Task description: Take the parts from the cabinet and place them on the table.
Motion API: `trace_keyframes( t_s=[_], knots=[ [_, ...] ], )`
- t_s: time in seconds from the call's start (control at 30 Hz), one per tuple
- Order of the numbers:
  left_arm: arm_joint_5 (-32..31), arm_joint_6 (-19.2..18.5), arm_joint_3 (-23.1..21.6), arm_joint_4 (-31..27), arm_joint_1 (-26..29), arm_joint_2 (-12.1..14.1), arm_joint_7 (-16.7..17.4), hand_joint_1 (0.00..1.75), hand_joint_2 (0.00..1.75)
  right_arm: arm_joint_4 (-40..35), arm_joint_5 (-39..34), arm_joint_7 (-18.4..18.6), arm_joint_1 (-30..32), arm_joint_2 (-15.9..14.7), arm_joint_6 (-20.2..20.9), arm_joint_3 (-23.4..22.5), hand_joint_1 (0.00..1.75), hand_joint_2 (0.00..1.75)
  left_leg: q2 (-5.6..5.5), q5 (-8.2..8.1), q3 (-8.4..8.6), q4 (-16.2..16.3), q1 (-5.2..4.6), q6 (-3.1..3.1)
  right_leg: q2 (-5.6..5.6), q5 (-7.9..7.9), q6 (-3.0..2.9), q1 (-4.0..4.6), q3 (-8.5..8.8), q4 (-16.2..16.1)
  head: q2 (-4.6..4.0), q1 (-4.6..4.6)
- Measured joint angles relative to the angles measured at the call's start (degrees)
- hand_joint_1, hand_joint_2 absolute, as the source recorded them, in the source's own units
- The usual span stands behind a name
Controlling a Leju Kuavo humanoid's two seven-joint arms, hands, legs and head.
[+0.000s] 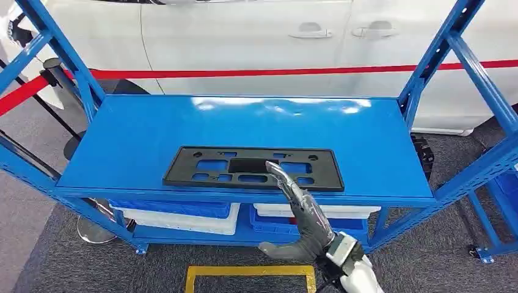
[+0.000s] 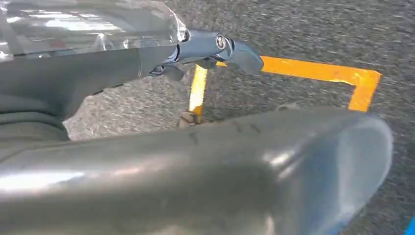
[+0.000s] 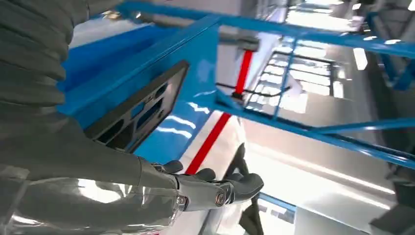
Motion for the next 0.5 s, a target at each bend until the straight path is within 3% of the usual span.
trace_keyframes(
  t_s=[0.03, 0.07, 0.17, 0.2, 0.23, 0.27, 0.37, 0.4, 0.43, 0.47, 0.5],
  knots=[
    [-0.3, 0.0, 0.2, 0.0, 0.0, 0.0, -0.1, 0.00, 0.00, 1.5, 1.3, 0.0, -0.9, 0.0, -1.0, 0.7, 0.00, 1.75, 0.08, 2.48, 2.03, -5.6, -0.12, 0.47, -0.02, -0.47, 0.17, 0.04, 0.60, 0.0, 0.00, 0.02],
    [-0.4, 0.0, 0.3, 0.0, 0.0, 0.0, 0.0, 0.00, 0.00, 3.0, 2.4, 0.0, -2.0, 0.1, -1.9, 1.4, 0.00, 1.75, 0.07, 1.35, 2.45, -5.8, -0.51, 0.62, -0.01, -0.64, 0.41, 0.35, 0.60, 0.0, 0.00, 0.11],
    [-0.9, 0.3, 0.5, 0.0, 0.0, -0.1, -0.1, 0.00, 0.00, 7.4, 9.0, 0.5, -5.2, 0.5, -6.7, 4.3, 0.00, 1.75, -0.02, 1.36, 2.45, -6.5, -0.71, 1.17, 0.08, -0.69, 1.13, 0.12, 0.17, 0.1, 0.00, 0.02],
    [-1.1, 0.4, 0.7, 0.0, 0.0, -0.2, -0.1, 0.00, 0.00, 9.0, 12.5, 1.4, -6.2, 0.9, -8.9, 5.6, 0.00, 1.75, -0.02, 1.43, 2.52, -6.8, -0.61, 1.40, 0.09, -0.76, 1.35, 0.18, 0.29, -0.1, 0.00, 0.07],
    [-1.5, 0.4, 0.7, 0.0, 0.0, -0.5, -0.1, 0.00, 0.00, 10.1, 15.9, 2.5, -7.3, 1.2, -10.6, 6.6, 0.00, 1.75, 0.06, 1.66, 3.05, -7.6, 0.14, 1.81, 0.10, -1.37, 1.69, 0.26, 0.39, 0.2, 0.00, 0.06],
    [-1.6, 0.5, 0.8, 0.0, -0.1, -0.5, -0.1, 0.00, 0.00, 11.8, 19.2, 3.6, -8.8, 1.6, -12.5, 7.6, 0.00, 1.75, 0.04, 1.62, 3.40, -7.8, 0.11, 2.00, -0.04, -2.37, 1.98, 0.29, -0.28, 2.0, 0.00, 0.26],
    [-2.4, 0.5, 1.2, 0.0, -0.3, -0.7, -0.1, 0.00, 0.00, 17.3, 27.8, 7.1, -12.2, 2.5, -17.2, 10.4, 0.00, 1.75, 0.13, 1.45, 3.45, -7.9, 0.11, 2.34, -0.04, -7.44, 2.61, -0.36, -7.30, 14.5, 0.00, 0.33],
    [-2.8, 0.3, 1.2, 0.0, -0.3, -0.7, -0.1, 0.00, 0.00, 19.6, 30.6, 8.5, -13.0, 3.0, -18.6, 11.4, 0.00, 1.75, 0.08, 1.37, 3.46, -7.8, 0.12, 2.31, -0.06, -7.69, 2.79, -0.52, -9.15, 17.1, 0.00, 0.35],
    [-2.9, 0.2, 1.2, 0.0, -0.3, -0.7, -0.1, 0.00, 0.00, 21.4, 32.3, 9.2, -13.8, 3.3, -19.6, 12.1, 0.00, 1.75, 0.00, 1.28, 3.57, -7.8, 0.16, 2.25, -0.07, -6.49, 2.95, -0.78, -9.72, 17.2, 0.00, 0.35],
    [-3.1, 0.0, 1.2, 0.0, -0.3, -0.7, -0.1, 0.00, 0.00, 23.2, 33.8, 9.9, -14.7, 3.7, -20.8, 12.9, 0.00, 1.75, -0.09, 1.07, 3.80, -7.7, 0.21, 2.11, -0.10, -3.77, 3.08, -1.05, -8.91, 14.4, 0.00, 0.35],
    [-3.4, -0.1, 1.2, 0.0, -0.2, -0.7, -0.1, 0.00, 0.00, 24.7, 35.9, 11.1, -15.5, 4.1, -22.5, 13.6, 0.00, 1.75, -0.15, 0.87, 4.11, -7.6, 0.28, 1.89, -0.13, -0.80, 3.09, -1.22, -7.06, 10.1, 0.00, 0.35]
  ],
)
